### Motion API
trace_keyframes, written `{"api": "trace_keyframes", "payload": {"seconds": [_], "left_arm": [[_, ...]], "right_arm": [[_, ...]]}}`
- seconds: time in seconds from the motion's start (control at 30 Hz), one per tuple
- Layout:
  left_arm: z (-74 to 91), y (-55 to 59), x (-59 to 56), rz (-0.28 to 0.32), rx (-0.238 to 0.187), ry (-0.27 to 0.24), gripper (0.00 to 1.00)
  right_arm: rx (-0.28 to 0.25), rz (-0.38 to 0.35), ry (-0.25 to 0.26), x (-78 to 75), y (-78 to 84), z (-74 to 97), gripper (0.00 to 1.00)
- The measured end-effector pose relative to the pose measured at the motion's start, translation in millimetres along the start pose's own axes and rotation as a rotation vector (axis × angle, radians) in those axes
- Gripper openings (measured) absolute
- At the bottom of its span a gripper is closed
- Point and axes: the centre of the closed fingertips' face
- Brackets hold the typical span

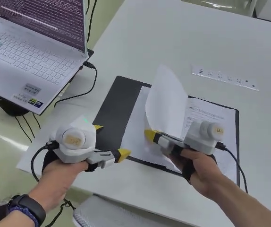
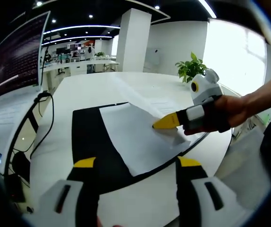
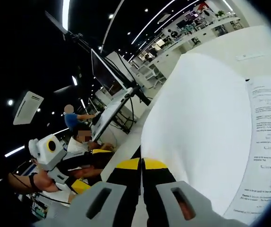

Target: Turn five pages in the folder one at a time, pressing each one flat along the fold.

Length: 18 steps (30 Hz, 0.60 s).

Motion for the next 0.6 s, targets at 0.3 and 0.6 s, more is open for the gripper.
{"api": "trace_keyframes", "payload": {"seconds": [0.3, 0.6], "left_arm": [[5.6, 8.6, 5.2, 0.003, 0.016, -0.008, 0.64], [10.6, 9.7, 10.6, 0.012, 0.013, -0.017, 0.64]], "right_arm": [[0.034, -0.039, -0.001, 1.2, 13.6, -17.8, 0.0], [0.07, -0.067, 0.051, -11.5, 29.0, -29.6, 0.0]]}}
Point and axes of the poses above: the centre of the closed fingertips' face, and the gripper's own axes: z roughly backward along the fingers, x roughly to its left, y roughly out of its underside, and after that the axes turned 12 degrees about -x, right-handed
